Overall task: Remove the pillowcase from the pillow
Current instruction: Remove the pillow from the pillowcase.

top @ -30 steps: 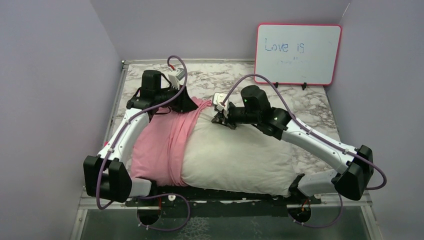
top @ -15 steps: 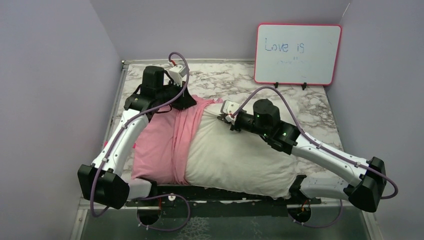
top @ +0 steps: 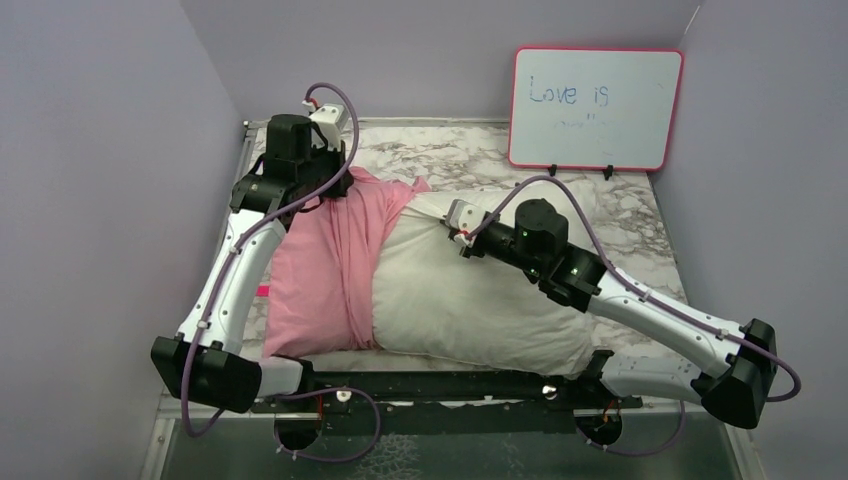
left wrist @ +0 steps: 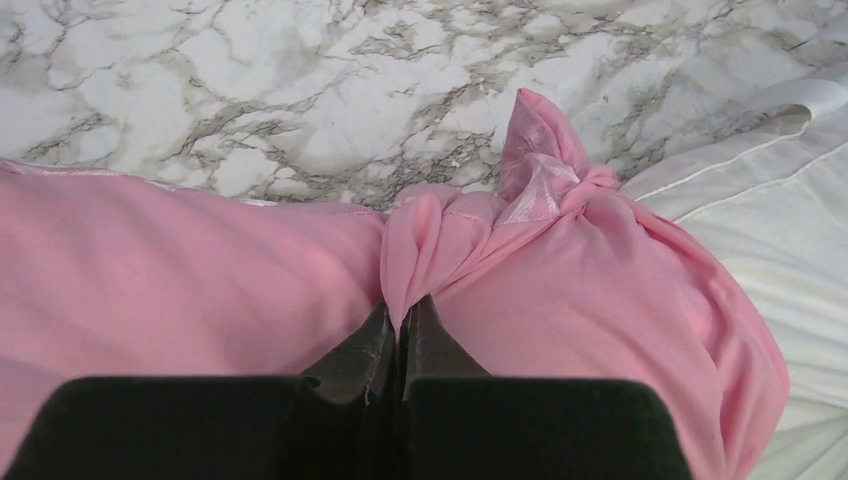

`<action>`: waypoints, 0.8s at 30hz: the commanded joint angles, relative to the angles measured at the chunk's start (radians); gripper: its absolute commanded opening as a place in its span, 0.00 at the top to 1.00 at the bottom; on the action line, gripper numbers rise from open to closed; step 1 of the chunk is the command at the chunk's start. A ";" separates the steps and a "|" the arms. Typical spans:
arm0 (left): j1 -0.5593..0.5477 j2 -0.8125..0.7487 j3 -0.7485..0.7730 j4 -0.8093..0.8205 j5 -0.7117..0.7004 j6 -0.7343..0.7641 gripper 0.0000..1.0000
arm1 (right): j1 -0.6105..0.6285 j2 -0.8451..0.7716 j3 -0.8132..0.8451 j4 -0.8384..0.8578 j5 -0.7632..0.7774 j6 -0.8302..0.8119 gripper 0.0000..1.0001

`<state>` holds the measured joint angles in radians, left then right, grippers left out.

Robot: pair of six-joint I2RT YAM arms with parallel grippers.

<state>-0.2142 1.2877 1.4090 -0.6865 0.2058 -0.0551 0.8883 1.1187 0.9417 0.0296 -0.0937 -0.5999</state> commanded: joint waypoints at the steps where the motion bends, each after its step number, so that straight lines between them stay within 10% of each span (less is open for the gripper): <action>1: 0.062 -0.004 0.047 0.051 -0.267 0.046 1.00 | -0.028 -0.022 0.038 0.036 0.146 -0.055 0.99; 8: 0.179 -0.027 0.064 0.049 -0.228 0.051 1.00 | -0.028 -0.014 0.033 0.006 0.166 -0.083 0.99; 13: 0.178 -0.028 0.057 0.113 0.268 0.028 1.00 | -0.028 0.011 0.046 -0.015 0.024 0.006 0.99; 18: 0.160 -0.018 0.037 0.213 0.612 -0.060 0.54 | -0.028 0.030 0.051 -0.011 -0.037 0.062 0.99; 24: 0.077 0.046 0.041 0.186 0.652 -0.059 0.40 | -0.028 0.040 0.061 -0.016 -0.047 0.073 0.99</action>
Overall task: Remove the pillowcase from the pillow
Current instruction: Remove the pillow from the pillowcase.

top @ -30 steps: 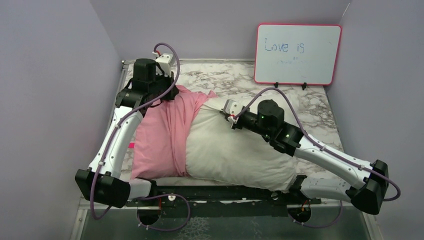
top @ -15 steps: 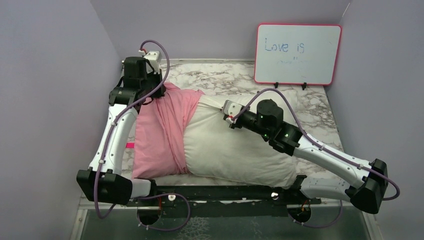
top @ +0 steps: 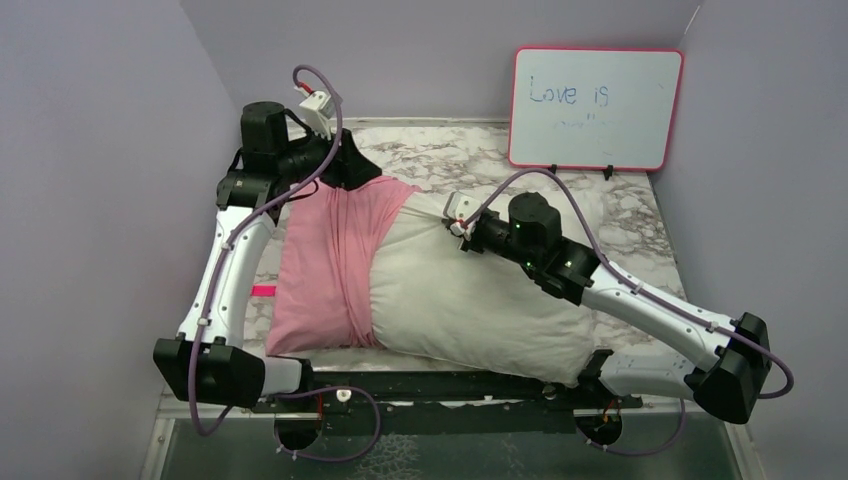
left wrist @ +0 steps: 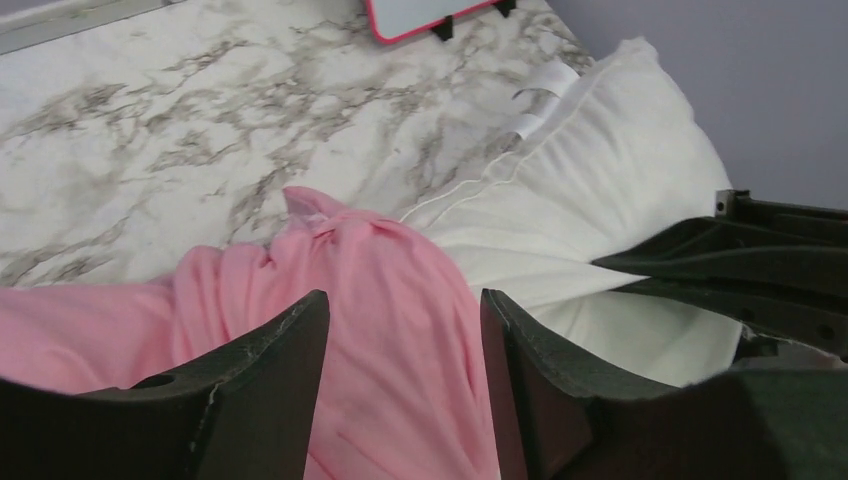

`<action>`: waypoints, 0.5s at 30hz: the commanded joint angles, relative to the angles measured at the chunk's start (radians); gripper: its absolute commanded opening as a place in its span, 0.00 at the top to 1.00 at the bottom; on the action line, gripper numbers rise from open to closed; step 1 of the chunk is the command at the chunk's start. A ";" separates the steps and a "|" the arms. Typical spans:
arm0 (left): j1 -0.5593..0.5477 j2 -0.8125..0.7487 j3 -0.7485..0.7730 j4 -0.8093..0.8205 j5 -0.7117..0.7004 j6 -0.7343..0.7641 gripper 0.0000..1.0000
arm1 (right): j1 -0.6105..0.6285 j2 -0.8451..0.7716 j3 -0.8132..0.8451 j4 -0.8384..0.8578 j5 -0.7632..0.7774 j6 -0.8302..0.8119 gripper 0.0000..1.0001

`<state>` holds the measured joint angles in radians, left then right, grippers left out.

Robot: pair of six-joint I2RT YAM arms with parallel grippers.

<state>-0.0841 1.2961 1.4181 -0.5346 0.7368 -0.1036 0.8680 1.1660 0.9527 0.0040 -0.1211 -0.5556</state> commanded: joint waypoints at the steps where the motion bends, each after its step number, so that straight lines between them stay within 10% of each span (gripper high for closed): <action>1: -0.065 0.048 0.039 0.012 0.073 -0.001 0.39 | -0.008 -0.007 0.051 0.009 -0.020 0.031 0.99; 15: -0.295 0.209 0.125 -0.203 -0.487 0.127 0.31 | -0.006 -0.022 0.037 0.014 -0.020 0.057 0.99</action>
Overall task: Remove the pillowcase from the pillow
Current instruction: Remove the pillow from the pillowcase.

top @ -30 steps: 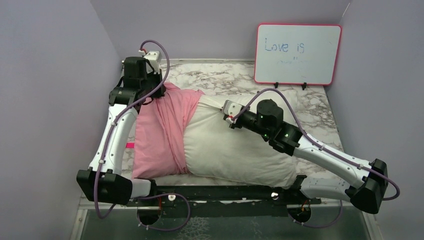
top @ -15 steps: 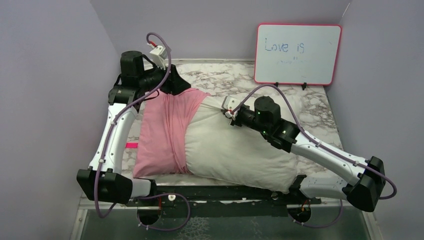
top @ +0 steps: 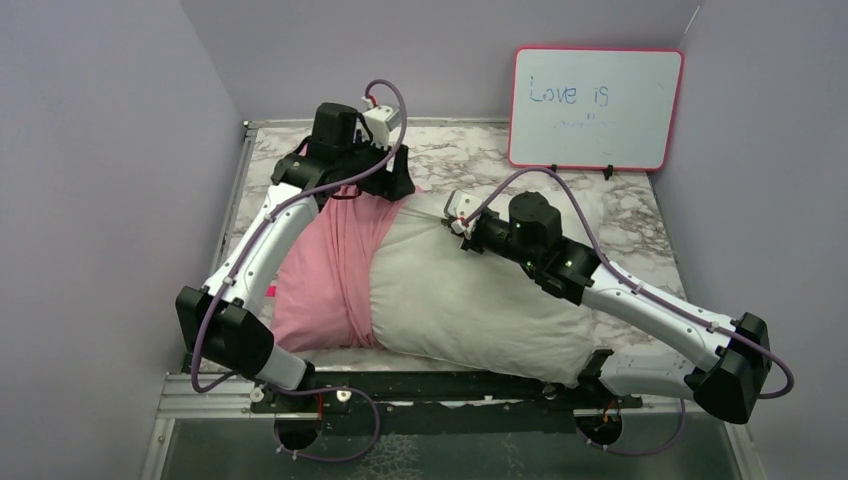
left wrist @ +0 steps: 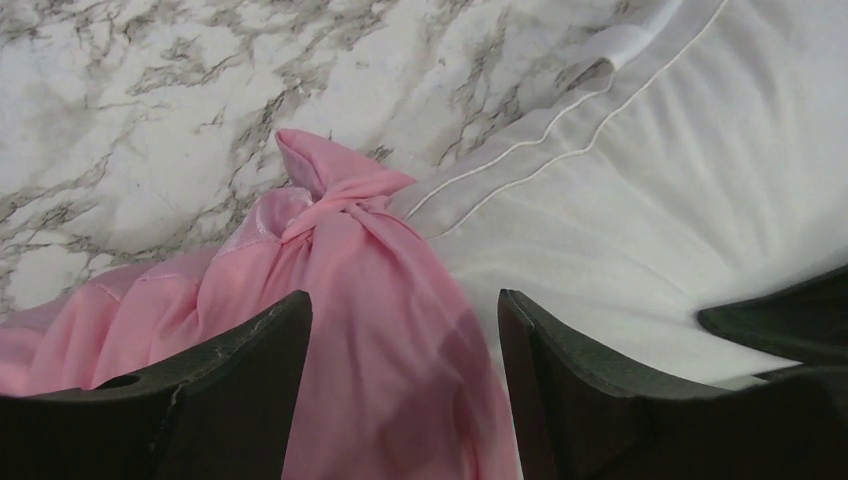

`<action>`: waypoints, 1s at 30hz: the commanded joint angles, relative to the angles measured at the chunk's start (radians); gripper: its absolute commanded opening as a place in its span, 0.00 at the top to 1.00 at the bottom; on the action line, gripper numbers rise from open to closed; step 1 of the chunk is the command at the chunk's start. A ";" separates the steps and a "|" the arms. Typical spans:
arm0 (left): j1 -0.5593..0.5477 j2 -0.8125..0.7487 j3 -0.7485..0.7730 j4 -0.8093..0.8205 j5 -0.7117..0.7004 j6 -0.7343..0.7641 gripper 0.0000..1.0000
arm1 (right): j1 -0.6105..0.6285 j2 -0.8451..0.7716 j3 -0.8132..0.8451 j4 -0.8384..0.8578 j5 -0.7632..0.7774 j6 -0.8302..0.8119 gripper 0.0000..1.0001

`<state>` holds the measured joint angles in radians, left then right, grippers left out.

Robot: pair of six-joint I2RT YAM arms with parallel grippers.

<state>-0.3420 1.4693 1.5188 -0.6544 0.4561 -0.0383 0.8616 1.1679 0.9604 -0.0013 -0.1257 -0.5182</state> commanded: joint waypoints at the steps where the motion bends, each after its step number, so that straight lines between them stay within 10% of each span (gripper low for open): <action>1: -0.044 0.047 0.023 -0.099 -0.255 0.068 0.33 | 0.000 -0.028 0.024 0.020 -0.009 0.018 0.99; 9: -0.045 0.040 -0.013 -0.159 -0.462 0.118 1.00 | 0.000 -0.052 -0.014 0.028 0.100 -0.006 0.99; 26: 0.229 -0.034 -0.066 -0.139 -0.842 0.152 1.00 | 0.000 -0.090 -0.057 0.049 0.263 -0.001 0.99; 29: 0.230 -0.045 -0.041 -0.137 -0.711 0.141 0.97 | 0.000 -0.081 -0.050 0.052 0.276 0.007 0.99; 30: 0.229 -0.055 -0.032 -0.133 -0.621 0.129 0.81 | 0.001 -0.077 -0.047 0.052 0.276 0.012 0.99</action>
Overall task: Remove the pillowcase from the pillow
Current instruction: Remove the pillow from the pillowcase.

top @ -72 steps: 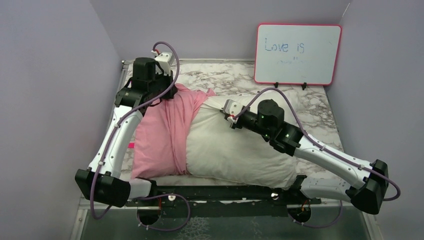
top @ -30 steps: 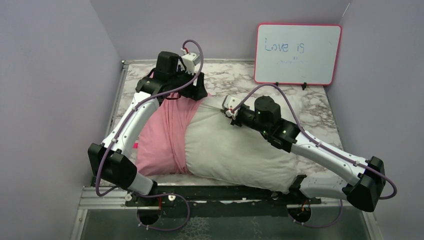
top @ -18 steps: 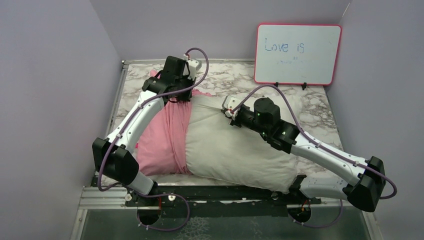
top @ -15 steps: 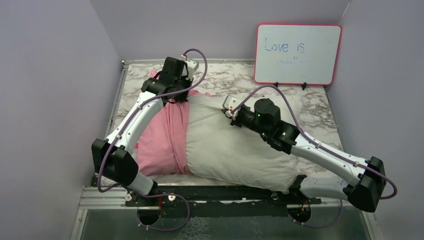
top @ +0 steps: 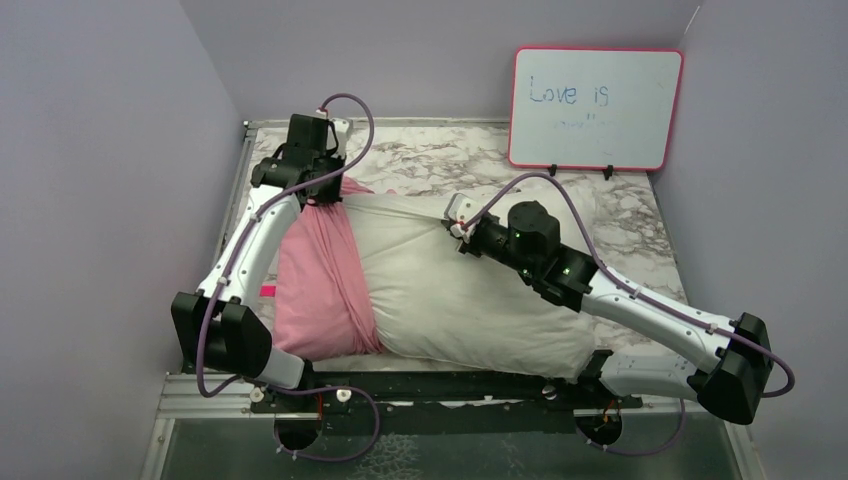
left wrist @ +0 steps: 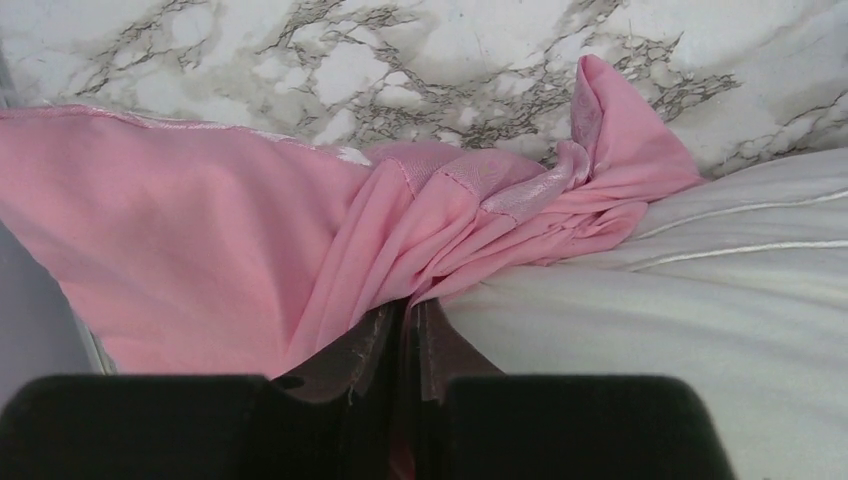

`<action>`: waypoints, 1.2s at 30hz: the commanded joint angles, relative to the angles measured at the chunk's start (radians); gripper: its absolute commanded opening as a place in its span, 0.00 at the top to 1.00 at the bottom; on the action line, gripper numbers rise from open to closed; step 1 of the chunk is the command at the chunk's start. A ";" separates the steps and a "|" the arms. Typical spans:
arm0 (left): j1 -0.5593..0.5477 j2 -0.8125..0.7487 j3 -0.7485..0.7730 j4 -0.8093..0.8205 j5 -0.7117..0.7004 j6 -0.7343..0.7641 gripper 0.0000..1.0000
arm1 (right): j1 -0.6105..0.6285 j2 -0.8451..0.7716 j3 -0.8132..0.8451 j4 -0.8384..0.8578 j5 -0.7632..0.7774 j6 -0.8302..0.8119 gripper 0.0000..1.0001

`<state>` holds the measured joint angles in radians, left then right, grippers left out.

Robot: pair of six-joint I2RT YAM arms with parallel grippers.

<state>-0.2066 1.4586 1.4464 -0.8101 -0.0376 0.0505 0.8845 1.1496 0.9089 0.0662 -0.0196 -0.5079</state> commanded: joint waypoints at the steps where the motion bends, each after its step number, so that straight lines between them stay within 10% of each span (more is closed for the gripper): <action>1: 0.093 -0.062 0.047 0.032 -0.006 0.021 0.60 | -0.022 -0.052 0.006 -0.016 0.170 0.010 0.99; 3: 0.093 -0.098 0.047 0.066 0.151 -0.029 0.38 | -0.024 -0.032 0.012 -0.020 0.167 0.017 0.99; 10: 0.093 -0.222 -0.048 0.102 0.147 -0.133 0.14 | -0.022 -0.005 0.029 -0.029 0.184 0.056 0.99; 28: 0.093 -0.480 -0.487 0.246 0.402 -0.356 0.10 | -0.031 0.341 0.475 -0.223 0.259 0.004 0.99; 32: 0.094 -0.492 -0.535 0.260 0.405 -0.356 0.10 | -0.030 0.437 0.706 -0.504 0.212 0.181 0.60; 36: 0.094 -0.490 -0.569 0.267 0.418 -0.354 0.15 | -0.030 0.401 0.693 -0.625 0.164 0.353 0.45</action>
<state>-0.1112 0.9855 0.9134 -0.5648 0.3050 -0.2848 0.8574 1.6024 1.6001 -0.3779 0.1963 -0.3397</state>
